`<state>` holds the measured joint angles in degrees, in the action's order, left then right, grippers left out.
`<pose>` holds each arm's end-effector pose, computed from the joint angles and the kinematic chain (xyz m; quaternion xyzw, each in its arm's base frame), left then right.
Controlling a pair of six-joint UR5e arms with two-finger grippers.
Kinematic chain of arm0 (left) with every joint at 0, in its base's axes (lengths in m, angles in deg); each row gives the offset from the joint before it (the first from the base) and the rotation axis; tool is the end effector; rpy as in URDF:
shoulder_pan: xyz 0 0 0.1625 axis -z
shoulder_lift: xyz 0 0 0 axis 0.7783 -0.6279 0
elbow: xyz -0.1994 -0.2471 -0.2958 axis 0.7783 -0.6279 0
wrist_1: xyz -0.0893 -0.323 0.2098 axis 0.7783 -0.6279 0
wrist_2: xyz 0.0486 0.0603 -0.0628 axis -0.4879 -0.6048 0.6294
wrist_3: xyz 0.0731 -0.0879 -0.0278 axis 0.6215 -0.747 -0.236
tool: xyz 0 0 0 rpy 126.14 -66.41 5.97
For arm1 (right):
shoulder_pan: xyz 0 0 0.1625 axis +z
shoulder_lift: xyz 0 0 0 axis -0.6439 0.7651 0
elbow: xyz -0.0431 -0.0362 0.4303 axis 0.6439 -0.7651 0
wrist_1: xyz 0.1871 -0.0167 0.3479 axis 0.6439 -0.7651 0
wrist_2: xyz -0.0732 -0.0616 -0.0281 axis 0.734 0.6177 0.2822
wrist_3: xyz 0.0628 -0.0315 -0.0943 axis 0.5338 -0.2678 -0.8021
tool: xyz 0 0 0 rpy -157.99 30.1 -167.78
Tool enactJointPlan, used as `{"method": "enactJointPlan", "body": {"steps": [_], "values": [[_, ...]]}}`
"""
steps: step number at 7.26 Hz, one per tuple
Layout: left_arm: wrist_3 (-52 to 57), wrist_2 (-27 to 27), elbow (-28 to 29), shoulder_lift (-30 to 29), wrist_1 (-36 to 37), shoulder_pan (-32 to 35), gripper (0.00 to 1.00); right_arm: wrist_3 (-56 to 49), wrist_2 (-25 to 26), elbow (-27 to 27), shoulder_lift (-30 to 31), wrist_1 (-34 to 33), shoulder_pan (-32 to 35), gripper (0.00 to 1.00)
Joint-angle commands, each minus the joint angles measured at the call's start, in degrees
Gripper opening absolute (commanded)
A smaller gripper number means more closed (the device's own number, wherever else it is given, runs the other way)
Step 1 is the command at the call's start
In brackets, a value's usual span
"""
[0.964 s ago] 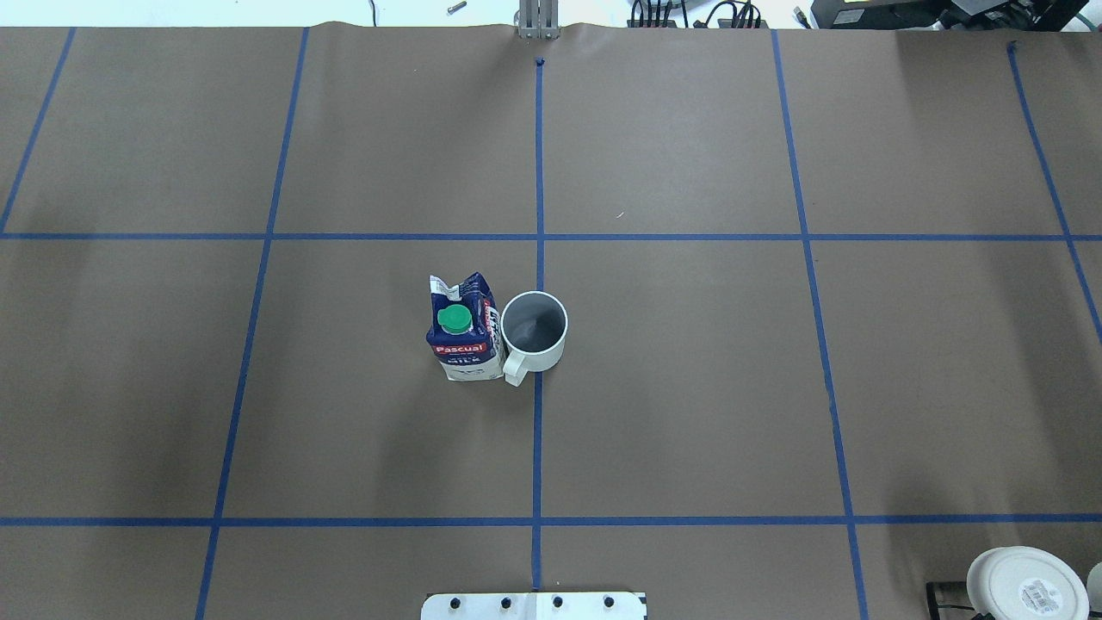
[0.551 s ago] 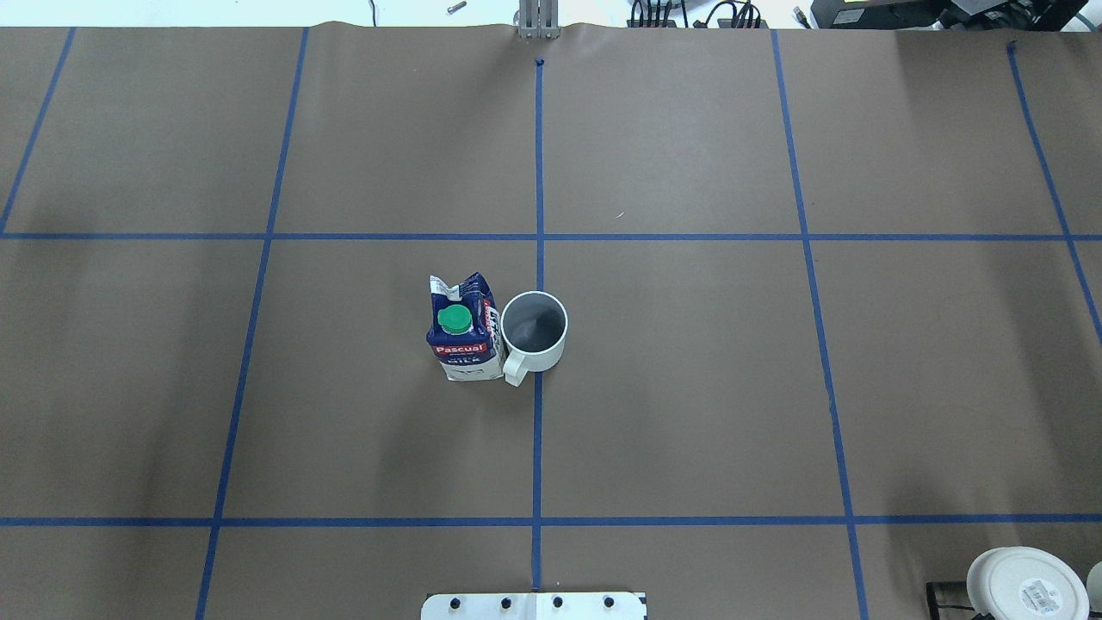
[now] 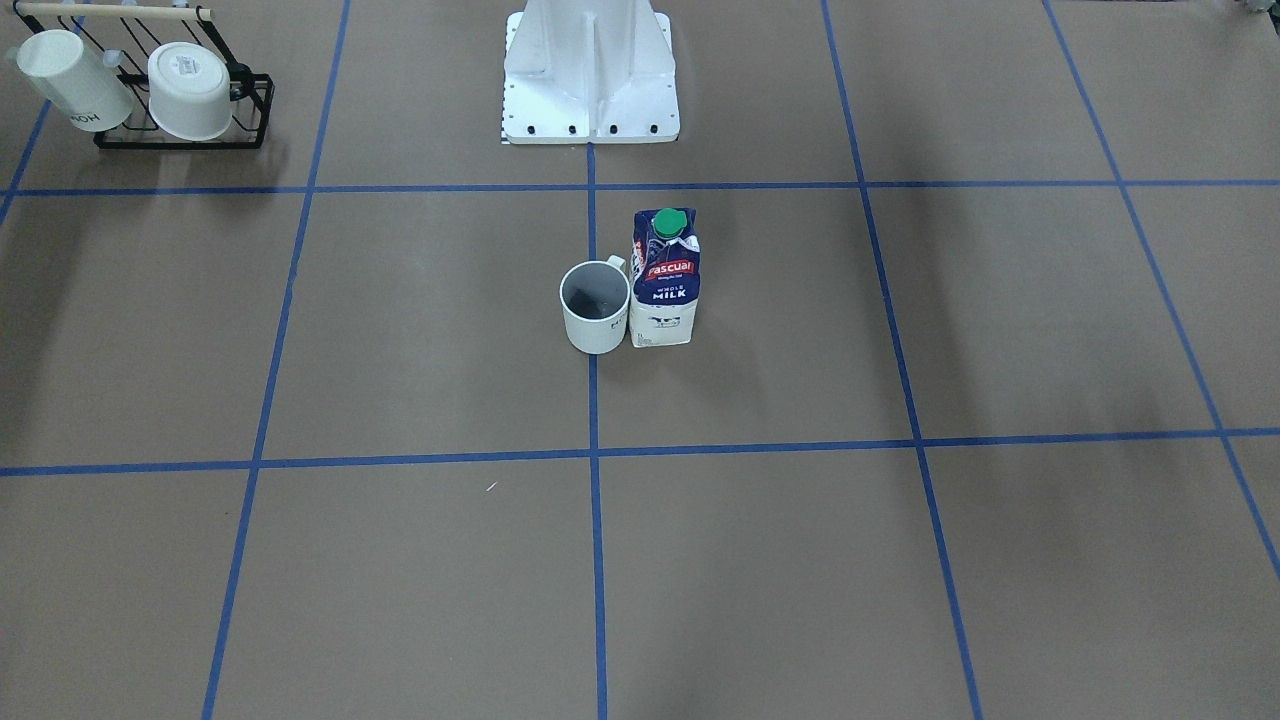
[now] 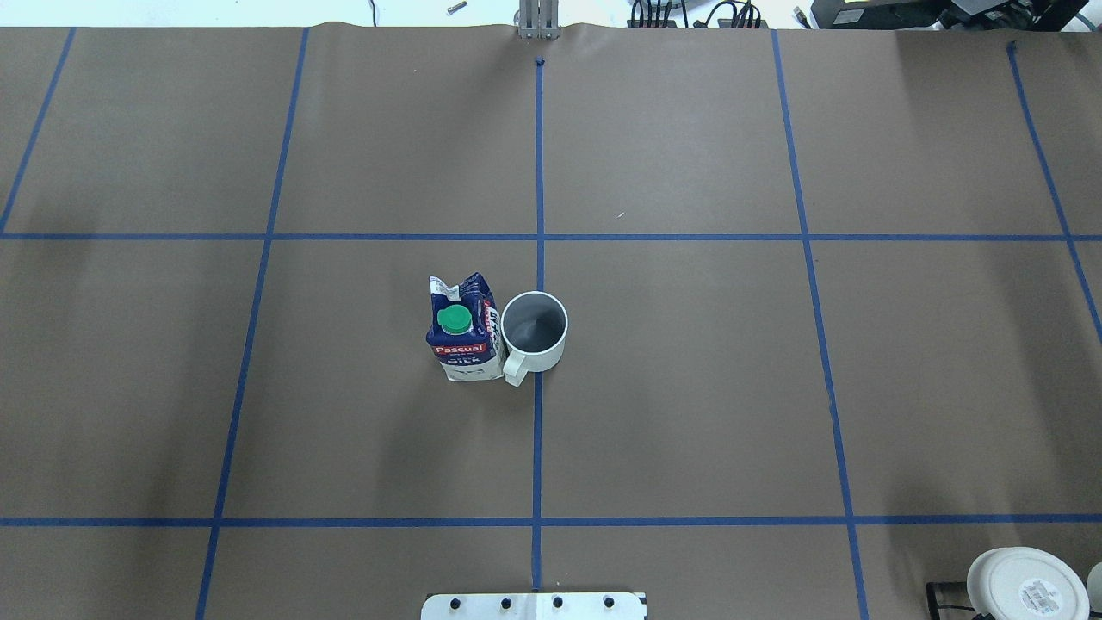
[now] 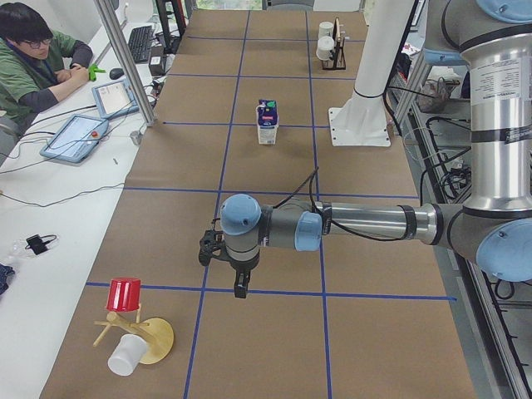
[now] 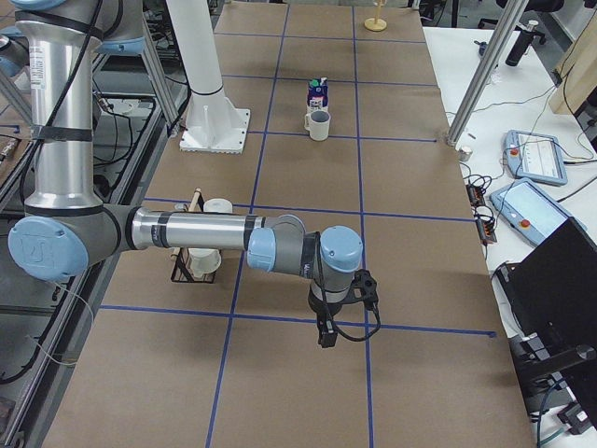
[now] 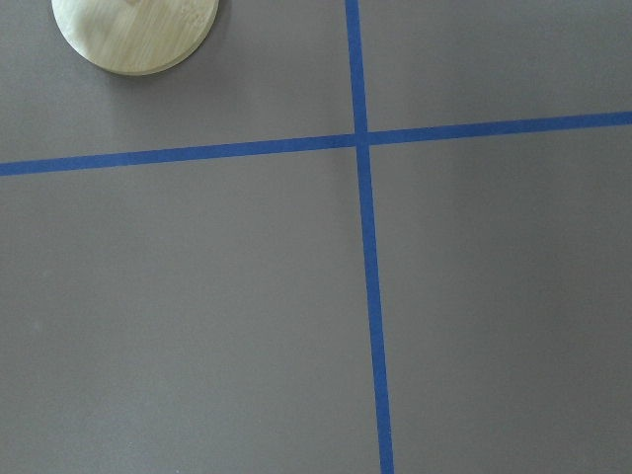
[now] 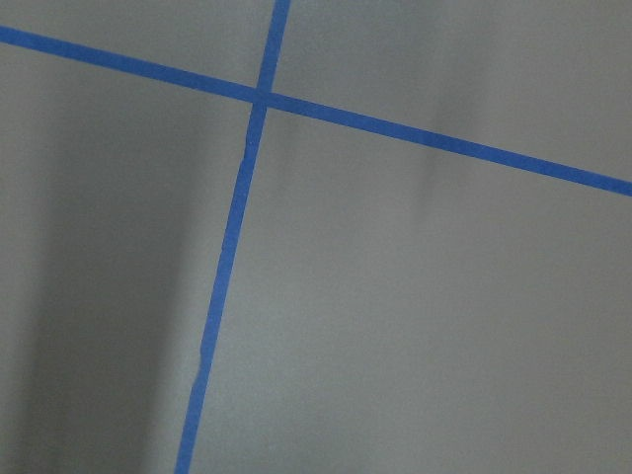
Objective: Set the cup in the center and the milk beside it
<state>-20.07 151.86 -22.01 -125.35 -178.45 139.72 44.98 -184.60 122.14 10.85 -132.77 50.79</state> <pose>-0.0411 -0.4221 0.6575 0.0373 0.3759 0.0340 0.9253 0.0676 -0.4366 0.6941 0.0063 -0.3268 -0.1109 0.9385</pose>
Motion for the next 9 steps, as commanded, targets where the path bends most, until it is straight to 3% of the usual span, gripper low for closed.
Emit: {"method": "enactJointPlan", "body": {"steps": [1,9], "values": [[0.0,-0.1,-0.1,0.2,0.0,0.0,0.99,-0.1,-0.3,0.3,0.0,0.0,0.0,1.00],[0.0,-0.1,-0.4,1.5,-0.2,0.0,0.99,-0.1,-1.8,0.6,-0.1,0.1,0.0,1.00]]}}
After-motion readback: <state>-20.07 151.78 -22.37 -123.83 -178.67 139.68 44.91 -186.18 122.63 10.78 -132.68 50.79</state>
